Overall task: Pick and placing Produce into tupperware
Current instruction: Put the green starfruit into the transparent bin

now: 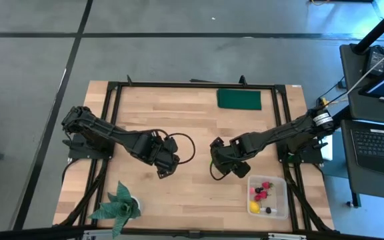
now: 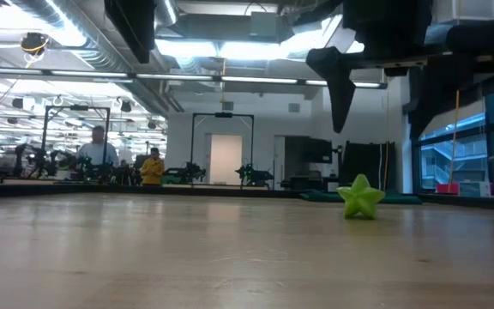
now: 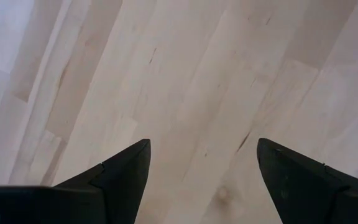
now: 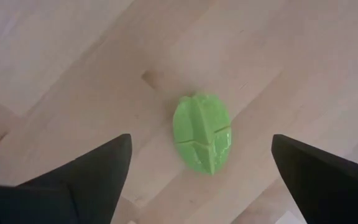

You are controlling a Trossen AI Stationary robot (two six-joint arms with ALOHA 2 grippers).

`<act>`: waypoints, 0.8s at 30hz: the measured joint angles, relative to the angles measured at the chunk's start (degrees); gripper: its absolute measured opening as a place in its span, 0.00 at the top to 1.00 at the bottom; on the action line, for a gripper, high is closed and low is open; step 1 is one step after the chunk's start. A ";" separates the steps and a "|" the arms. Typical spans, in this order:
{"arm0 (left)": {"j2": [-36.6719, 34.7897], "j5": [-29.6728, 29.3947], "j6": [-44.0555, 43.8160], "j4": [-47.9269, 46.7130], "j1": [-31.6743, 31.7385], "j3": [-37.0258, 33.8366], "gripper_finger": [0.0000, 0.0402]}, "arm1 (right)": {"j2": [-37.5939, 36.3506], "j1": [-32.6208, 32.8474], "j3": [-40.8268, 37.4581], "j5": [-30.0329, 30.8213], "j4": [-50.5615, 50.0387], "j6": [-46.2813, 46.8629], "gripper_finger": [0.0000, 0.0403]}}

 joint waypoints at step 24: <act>0.03 0.02 1.64 -0.04 0.02 0.00 0.29 | 8.47 -6.55 -0.03 -2.03 1.32 -0.42 0.04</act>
